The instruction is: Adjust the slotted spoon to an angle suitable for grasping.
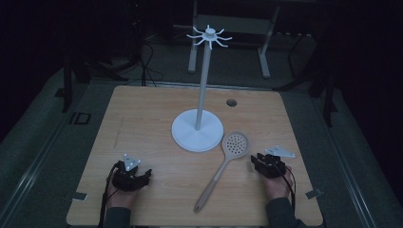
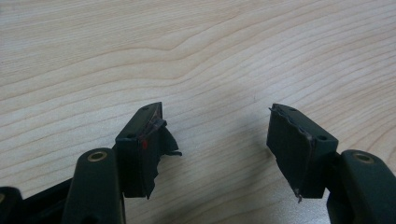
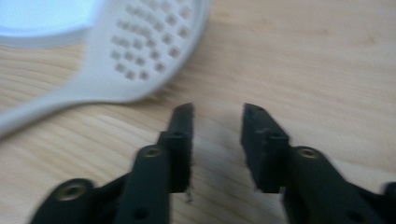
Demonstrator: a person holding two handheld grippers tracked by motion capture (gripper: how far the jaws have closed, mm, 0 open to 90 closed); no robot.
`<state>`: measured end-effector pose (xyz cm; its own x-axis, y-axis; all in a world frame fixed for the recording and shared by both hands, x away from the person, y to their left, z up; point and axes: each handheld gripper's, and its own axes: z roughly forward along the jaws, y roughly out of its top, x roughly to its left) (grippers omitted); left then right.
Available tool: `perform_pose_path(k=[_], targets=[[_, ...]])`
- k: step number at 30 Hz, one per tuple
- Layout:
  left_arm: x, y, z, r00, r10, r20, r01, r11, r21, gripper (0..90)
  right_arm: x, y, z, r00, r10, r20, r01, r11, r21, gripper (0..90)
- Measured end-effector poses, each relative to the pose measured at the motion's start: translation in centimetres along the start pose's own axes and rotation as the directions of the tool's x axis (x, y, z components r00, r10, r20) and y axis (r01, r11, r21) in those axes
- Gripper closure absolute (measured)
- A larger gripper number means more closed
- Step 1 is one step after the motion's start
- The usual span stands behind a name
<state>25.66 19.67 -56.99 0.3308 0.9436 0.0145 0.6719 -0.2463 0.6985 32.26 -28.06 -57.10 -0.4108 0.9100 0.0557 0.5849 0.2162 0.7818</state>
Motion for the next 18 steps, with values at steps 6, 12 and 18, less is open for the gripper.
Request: perform_pose_path(k=[6, 12, 18], targets=[[-0.1, 0.0, 0.0, 1.0000, 0.005, 0.002, -0.005, 1.0000, 0.001, 37.0, 1.0, 0.4, -0.7, 0.9983, -0.049, -0.030, 0.048, 0.998, -0.029, 71.2], [-0.1, 0.0, 0.1, 1.0000, 0.003, 0.002, -0.003, 1.0000, 0.002, 37.0, 2.1, 1.2, -0.8, 0.9940, -0.089, -0.063, 0.088, 0.996, -0.019, 80.5], [-0.1, 0.0, 0.1, 1.0000, 0.004, 0.001, -0.004, 1.0000, 0.006, 37.0, 2.8, 2.1, -0.6, 0.9866, -0.125, -0.105, 0.124, 0.992, -0.014, 80.9]])
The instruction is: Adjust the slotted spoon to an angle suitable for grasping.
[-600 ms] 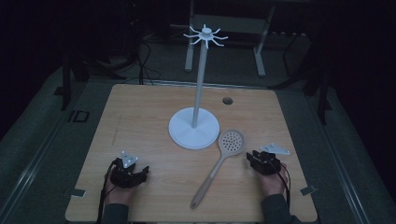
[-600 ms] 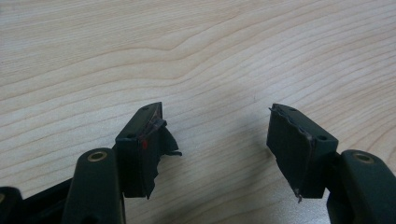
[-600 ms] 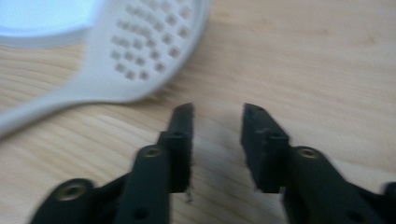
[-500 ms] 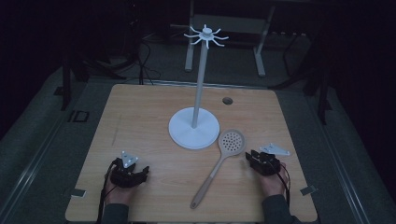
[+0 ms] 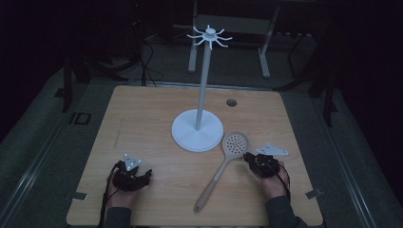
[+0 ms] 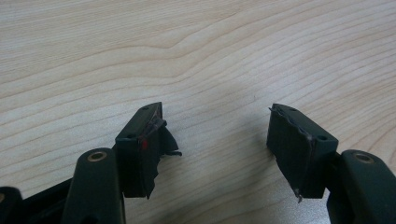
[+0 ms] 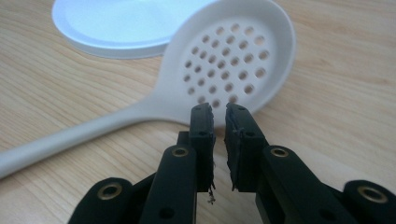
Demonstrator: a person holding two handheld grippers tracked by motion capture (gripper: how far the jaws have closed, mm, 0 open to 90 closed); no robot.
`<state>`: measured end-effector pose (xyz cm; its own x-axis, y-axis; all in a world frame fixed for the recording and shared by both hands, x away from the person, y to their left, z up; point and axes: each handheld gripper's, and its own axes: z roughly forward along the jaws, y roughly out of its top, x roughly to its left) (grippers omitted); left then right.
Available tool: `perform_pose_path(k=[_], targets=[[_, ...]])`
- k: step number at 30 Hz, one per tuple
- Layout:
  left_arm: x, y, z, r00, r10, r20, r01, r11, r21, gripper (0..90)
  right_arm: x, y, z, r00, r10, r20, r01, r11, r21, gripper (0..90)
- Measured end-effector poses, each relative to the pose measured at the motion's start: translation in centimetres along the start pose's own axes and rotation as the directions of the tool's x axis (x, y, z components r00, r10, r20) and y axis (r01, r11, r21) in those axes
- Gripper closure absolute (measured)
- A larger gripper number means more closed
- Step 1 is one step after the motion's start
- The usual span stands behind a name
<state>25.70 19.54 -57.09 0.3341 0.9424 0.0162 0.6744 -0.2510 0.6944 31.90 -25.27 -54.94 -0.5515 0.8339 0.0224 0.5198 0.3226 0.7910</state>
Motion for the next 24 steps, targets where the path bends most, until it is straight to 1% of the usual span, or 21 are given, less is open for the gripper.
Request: perform_pose_path(k=[3, 5, 7, 12, 16, 17, 24], targets=[[0.0, 0.0, 0.0, 1.0000, -0.001, 0.001, 0.001, 1.0000, -0.001, 37.0, 0.4, 0.7, 0.2, 0.9995, -0.028, -0.017, 0.028, 1.000, -0.001, 82.4], [0.0, 0.0, 0.0, 1.0000, -0.001, 0.001, 0.001, 1.0000, -0.001, 37.0, 0.6, 1.2, 0.5, 0.9985, -0.047, -0.026, 0.047, 0.999, -0.001, 86.5], [0.0, 0.0, 0.0, 1.0000, -0.002, 0.001, 0.002, 1.0000, -0.003, 37.0, 0.9, 1.7, 0.8, 0.9977, -0.053, -0.043, 0.053, 0.999, 0.001, 89.7], [0.1, 0.0, -0.1, 1.0000, -0.004, 0.000, 0.004, 1.0000, -0.004, 37.0, 1.6, 2.6, 2.0, 0.9939, -0.085, -0.070, 0.086, 0.996, 0.013, 89.9], [0.1, 0.0, 0.0, 1.0000, -0.004, 0.000, 0.004, 1.0000, -0.005, 37.0, 2.1, 3.2, 3.1, 0.9923, -0.096, -0.079, 0.098, 0.995, 0.022, 89.9], [0.1, 0.0, 0.0, 1.0000, -0.004, 0.000, 0.004, 1.0000, -0.005, 37.0, 2.3, 3.3, 3.4, 0.9922, -0.093, -0.083, 0.096, 0.995, 0.028, 89.9], [0.1, 0.0, -0.1, 1.0000, -0.003, 0.001, 0.003, 1.0000, -0.006, 37.0, 3.4, 3.7, 5.5, 0.9879, -0.122, -0.095, 0.129, 0.989, 0.071, 89.9]])
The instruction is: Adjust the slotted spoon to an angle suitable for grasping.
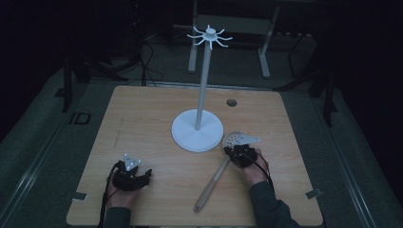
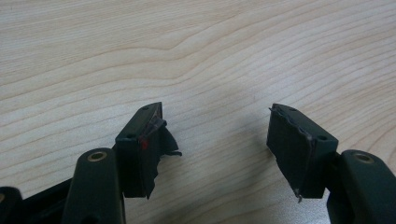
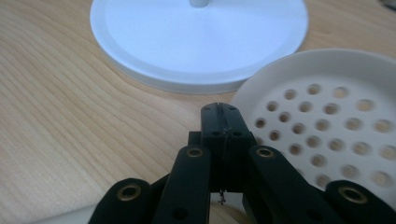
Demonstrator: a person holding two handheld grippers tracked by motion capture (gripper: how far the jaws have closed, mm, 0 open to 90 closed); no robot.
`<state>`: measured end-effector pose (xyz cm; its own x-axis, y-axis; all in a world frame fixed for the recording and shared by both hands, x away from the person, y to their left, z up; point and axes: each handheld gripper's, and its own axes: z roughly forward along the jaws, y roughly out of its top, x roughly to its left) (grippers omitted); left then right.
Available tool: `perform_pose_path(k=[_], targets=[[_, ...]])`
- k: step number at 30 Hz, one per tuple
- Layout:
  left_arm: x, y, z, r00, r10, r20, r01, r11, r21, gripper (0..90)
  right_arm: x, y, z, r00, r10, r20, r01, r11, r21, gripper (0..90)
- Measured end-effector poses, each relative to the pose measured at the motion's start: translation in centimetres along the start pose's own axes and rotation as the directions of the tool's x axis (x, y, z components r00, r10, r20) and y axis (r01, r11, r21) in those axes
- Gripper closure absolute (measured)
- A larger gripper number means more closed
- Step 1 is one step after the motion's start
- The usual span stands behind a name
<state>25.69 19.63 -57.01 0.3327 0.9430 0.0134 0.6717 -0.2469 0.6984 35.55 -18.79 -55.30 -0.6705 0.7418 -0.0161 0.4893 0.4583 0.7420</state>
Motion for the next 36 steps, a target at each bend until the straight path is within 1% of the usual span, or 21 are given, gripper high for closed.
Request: perform_pose_path(k=[4, 7, 9, 13, 15, 17, 20, 24, 26, 27, 29, 33, 34, 35, 36], targets=[[0.0, 0.0, 0.0, 1.0000, 0.001, 0.000, -0.001, 1.0000, 0.000, 37.0, 0.3, 0.0, 1.1, 1.0000, -0.004, -0.006, 0.005, 1.000, 0.031, 89.9], [0.0, 0.0, 0.0, 1.0000, 0.000, 0.001, 0.000, 1.0000, -0.001, 37.0, 0.4, -0.1, 1.6, 0.9998, -0.019, -0.007, 0.020, 0.999, 0.045, 89.9], [0.0, 0.0, 0.0, 1.0000, 0.000, 0.000, 0.000, 1.0000, 0.000, 37.0, 0.5, -0.2, 1.7, 0.9997, -0.023, -0.009, 0.024, 0.998, 0.052, 90.0], [0.0, 0.0, 0.0, 1.0000, -0.002, 0.000, 0.002, 1.0000, -0.003, 37.0, 0.7, -0.2, 1.7, 0.9989, -0.047, -0.001, 0.047, 0.997, 0.057, 90.0], [0.0, 0.0, 0.0, 1.0000, 0.001, 0.000, -0.001, 1.0000, 0.000, 37.0, 0.7, -0.1, 1.7, 0.9990, -0.045, 0.004, 0.044, 0.997, 0.064, 90.0], [-0.1, 0.0, 0.0, 1.0000, 0.001, 0.000, -0.001, 1.0000, -0.001, 37.0, 0.9, 0.0, 1.9, 0.9985, -0.054, 0.008, 0.053, 0.996, 0.074, 90.0], [-0.1, 0.0, 0.0, 1.0000, 0.001, -0.001, -0.001, 1.0000, -0.003, 37.0, 1.0, 0.0, 2.3, 0.9979, -0.063, 0.013, 0.062, 0.996, 0.069, 90.0], [0.0, 0.0, 0.0, 1.0000, 0.002, -0.001, -0.002, 1.0000, 0.000, 37.0, 1.0, 0.0, 2.3, 0.9977, -0.065, 0.021, 0.063, 0.995, 0.075, 90.0], [0.0, 0.0, -0.1, 1.0000, -0.001, 0.000, 0.001, 1.0000, -0.004, 37.0, 1.0, 0.0, 2.2, 0.9953, -0.081, 0.053, 0.076, 0.993, 0.089, 90.0], [0.1, 0.0, -0.1, 1.0000, -0.001, 0.000, 0.001, 1.0000, -0.005, 37.0, 0.8, -0.1, 2.0, 0.9938, -0.081, 0.076, 0.073, 0.993, 0.096, 90.0], [0.1, 0.0, -0.1, 1.0000, -0.001, 0.000, 0.001, 1.0000, -0.005, 37.0, 0.6, -0.2, 1.9, 0.9933, -0.081, 0.083, 0.073, 0.992, 0.099, 90.0], [0.1, 0.0, -0.1, 1.0000, -0.002, 0.000, 0.002, 1.0000, -0.005, 37.0, -0.4, -0.9, 1.1, 0.9896, -0.073, 0.124, 0.060, 0.992, 0.108, 90.0], [0.1, 0.0, -0.1, 1.0000, -0.002, -0.001, 0.002, 1.0000, -0.005, 37.0, -1.2, -1.3, 0.5, 0.9867, -0.064, 0.150, 0.046, 0.992, 0.118, 90.0], [0.1, 0.0, -0.1, 1.0000, -0.001, -0.001, 0.001, 1.0000, -0.004, 37.0, -1.2, -1.3, 0.5, 0.9867, -0.064, 0.150, 0.046, 0.992, 0.118, 90.0], [0.1, 0.0, -0.1, 1.0000, -0.002, -0.001, 0.002, 1.0000, -0.003, 37.0, -1.5, -1.5, 0.3, 0.9852, -0.060, 0.161, 0.041, 0.992, 0.121, 90.0]])
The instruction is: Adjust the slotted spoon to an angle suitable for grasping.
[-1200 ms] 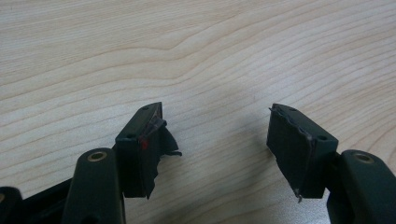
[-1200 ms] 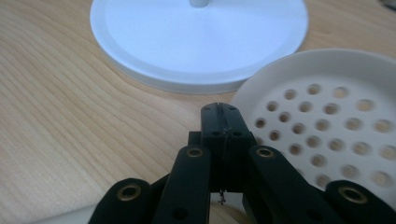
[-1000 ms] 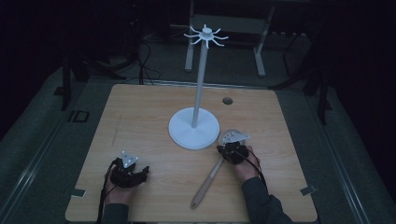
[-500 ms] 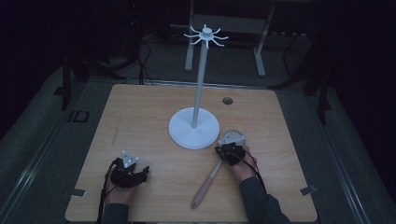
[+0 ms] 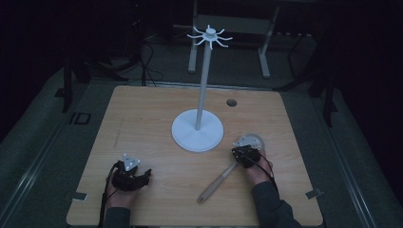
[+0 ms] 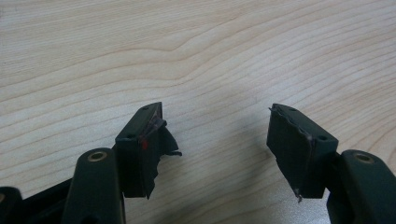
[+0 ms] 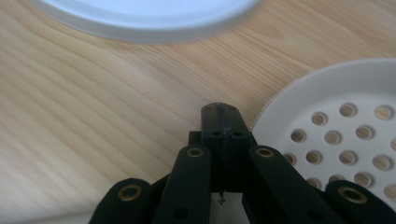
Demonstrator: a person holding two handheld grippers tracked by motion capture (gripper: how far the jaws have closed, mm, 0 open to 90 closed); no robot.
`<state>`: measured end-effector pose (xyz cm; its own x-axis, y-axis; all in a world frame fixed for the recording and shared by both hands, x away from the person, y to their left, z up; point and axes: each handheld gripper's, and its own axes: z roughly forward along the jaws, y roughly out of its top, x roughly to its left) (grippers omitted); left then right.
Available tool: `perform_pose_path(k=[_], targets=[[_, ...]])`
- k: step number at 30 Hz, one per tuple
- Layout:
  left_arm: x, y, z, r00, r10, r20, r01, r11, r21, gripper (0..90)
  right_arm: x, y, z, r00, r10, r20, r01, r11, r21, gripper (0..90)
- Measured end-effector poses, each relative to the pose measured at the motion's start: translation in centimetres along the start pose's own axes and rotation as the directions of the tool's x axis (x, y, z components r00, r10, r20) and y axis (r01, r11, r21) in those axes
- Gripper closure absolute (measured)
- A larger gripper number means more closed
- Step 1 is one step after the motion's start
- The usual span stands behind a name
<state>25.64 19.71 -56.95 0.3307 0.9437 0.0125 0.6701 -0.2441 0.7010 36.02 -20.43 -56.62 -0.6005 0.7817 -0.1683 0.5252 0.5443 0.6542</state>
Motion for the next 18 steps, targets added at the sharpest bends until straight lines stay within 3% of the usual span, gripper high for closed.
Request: perform_pose_path(k=[2, 9, 10, 12, 13, 15, 16, 17, 18], targets=[[0.0, 0.0, 0.0, 1.0000, 0.001, -0.001, -0.001, 1.0000, 0.003, 37.0, -1.5, -1.0, -0.6, 0.9985, 0.034, 0.044, -0.035, 0.999, 0.017, 90.0], [-0.1, 0.0, 0.1, 1.0000, 0.003, -0.002, -0.003, 1.0000, 0.003, 37.0, -4.5, -3.3, -2.1, 0.9877, 0.118, 0.102, -0.122, 0.992, 0.037, 90.0], [-0.1, 0.0, 0.1, 1.0000, 0.003, -0.002, -0.003, 1.0000, 0.004, 37.0, -5.3, -4.2, -2.8, 0.9805, 0.152, 0.124, -0.158, 0.987, 0.040, 90.0], [-0.1, 0.0, 0.1, 1.0000, 0.004, -0.001, -0.004, 1.0000, 0.006, 37.0, -5.5, -4.5, -3.0, 0.9781, 0.162, 0.130, -0.168, 0.985, 0.038, 90.0], [-0.1, 0.0, 0.1, 1.0000, 0.005, -0.002, -0.004, 1.0000, 0.008, 37.0, -6.1, -5.3, -3.6, 0.9704, 0.192, 0.146, -0.200, 0.979, 0.045, 90.0], [-0.1, 0.0, 0.1, 1.0000, 0.003, 0.000, -0.003, 1.0000, 0.006, 37.0, -6.2, -5.4, -3.7, 0.9681, 0.202, 0.148, -0.211, 0.976, 0.045, 90.0], [-0.1, 0.0, 0.2, 1.0000, 0.004, -0.001, -0.004, 1.0000, 0.008, 37.0, -6.4, -5.8, -4.4, 0.9674, 0.223, 0.120, -0.227, 0.973, 0.026, 90.0], [-0.1, 0.0, 0.2, 1.0000, 0.004, -0.001, -0.004, 1.0000, 0.008, 37.0, -6.2, -5.9, -4.8, 0.9727, 0.216, 0.085, -0.217, 0.976, 0.000, 90.0], [-0.1, 0.0, 0.2, 1.0000, 0.004, -0.001, -0.004, 1.0000, 0.008, 37.0, -6.2, -5.9, -4.8, 0.9727, 0.216, 0.085, -0.217, 0.976, 0.000, 90.0]])
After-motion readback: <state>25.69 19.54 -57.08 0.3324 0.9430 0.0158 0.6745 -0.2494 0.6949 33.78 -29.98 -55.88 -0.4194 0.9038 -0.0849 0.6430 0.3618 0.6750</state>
